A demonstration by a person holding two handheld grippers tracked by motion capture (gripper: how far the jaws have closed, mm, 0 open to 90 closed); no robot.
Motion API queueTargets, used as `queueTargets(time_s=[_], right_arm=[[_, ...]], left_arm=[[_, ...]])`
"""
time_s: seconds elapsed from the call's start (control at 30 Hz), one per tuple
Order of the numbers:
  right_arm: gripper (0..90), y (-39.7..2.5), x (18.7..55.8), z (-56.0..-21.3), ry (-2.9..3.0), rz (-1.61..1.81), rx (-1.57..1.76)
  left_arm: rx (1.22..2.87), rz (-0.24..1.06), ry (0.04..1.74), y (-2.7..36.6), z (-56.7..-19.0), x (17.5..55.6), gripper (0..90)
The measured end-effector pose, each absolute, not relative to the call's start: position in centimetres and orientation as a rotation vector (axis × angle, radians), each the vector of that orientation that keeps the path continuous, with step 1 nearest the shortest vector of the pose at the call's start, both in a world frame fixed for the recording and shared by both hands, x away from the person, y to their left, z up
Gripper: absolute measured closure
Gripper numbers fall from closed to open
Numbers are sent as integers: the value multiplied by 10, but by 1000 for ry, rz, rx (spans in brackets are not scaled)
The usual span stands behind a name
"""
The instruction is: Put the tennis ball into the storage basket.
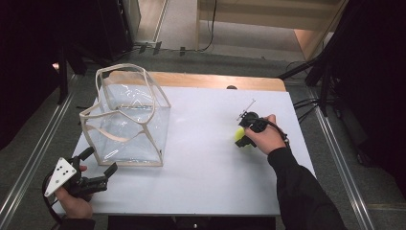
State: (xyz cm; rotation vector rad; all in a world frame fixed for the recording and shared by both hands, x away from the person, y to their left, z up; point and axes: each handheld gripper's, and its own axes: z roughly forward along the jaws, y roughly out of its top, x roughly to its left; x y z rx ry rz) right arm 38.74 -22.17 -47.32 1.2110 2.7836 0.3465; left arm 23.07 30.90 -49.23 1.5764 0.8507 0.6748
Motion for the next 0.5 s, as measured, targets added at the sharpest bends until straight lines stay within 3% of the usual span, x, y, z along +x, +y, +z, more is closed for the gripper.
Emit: queueTargets(time_s=[0.5], right_arm=[[238, -217, 388, -470, 2823, 351, 1170]], left_arm=[[1578, 674, 853, 309, -492, 231, 13]])
